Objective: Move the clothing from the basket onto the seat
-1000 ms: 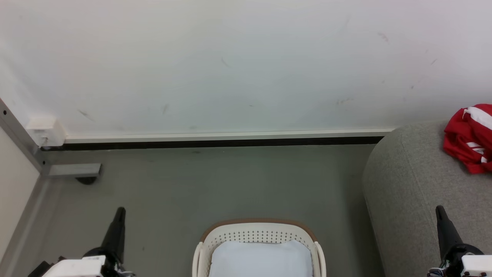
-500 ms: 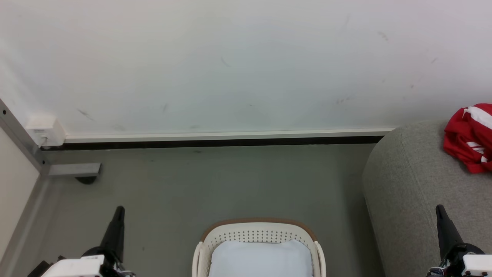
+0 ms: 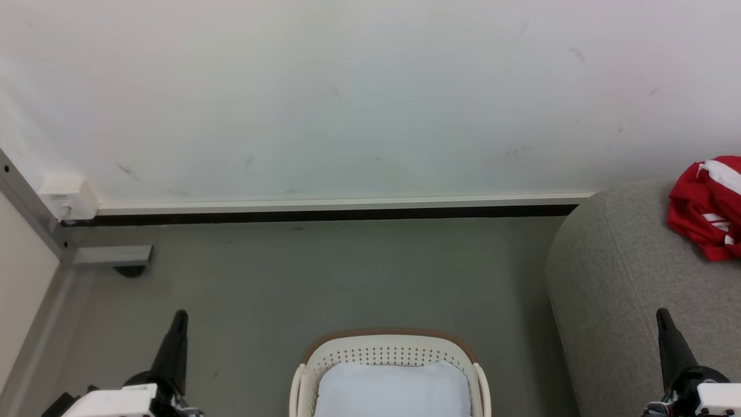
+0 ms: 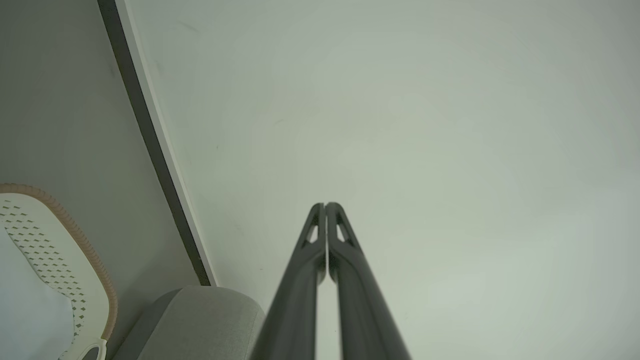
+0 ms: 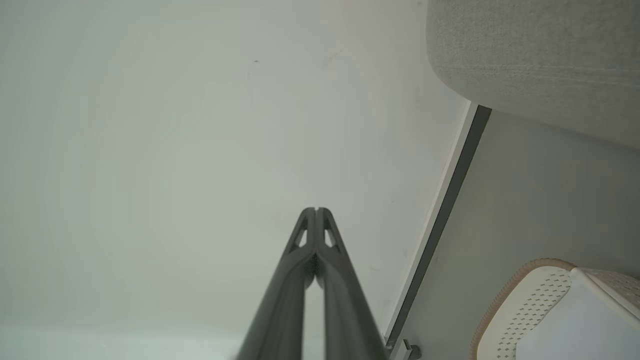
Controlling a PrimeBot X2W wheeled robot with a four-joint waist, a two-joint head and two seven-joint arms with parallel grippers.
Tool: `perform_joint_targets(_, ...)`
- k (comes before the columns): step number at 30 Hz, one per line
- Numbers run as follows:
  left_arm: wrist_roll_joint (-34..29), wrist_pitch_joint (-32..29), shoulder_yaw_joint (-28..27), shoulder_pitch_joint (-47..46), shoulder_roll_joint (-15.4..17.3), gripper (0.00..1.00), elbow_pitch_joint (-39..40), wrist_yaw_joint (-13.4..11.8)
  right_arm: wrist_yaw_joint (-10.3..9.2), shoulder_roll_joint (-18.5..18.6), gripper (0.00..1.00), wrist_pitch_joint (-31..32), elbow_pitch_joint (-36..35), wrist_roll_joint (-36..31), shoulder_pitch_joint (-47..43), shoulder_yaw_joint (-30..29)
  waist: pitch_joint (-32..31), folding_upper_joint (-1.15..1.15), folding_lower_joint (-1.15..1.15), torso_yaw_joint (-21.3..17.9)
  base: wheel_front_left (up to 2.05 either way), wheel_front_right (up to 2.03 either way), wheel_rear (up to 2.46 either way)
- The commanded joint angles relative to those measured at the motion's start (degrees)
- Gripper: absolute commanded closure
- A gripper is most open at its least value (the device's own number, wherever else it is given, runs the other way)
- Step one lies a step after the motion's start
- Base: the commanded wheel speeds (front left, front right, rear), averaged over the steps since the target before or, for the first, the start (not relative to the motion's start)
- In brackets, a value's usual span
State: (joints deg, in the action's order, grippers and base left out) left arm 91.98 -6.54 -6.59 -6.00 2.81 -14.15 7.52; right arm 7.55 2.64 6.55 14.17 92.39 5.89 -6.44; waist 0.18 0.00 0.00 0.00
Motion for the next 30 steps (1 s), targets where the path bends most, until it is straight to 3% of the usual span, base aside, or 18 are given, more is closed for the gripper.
perform_joint_targets(1, 0.8, -0.2, -0.1, -0.5, 0.1, 1.00, 0.2, 0.1, -0.12, 0.4, 1.00, 0.2, -0.3, 0.0, 0.7, -0.2, 0.0, 0.00, 0.00, 0.0, 0.00, 0.00, 0.00)
perform_joint_targets(30, 0.8, -0.2, -0.1, -0.5, 0.1, 1.00, 0.2, 0.1, -0.12, 0.4, 1.00, 0.2, -0.3, 0.1, 0.7, -0.2, 0.0, 0.00, 0.00, 0.0, 0.00, 0.00, 0.00)
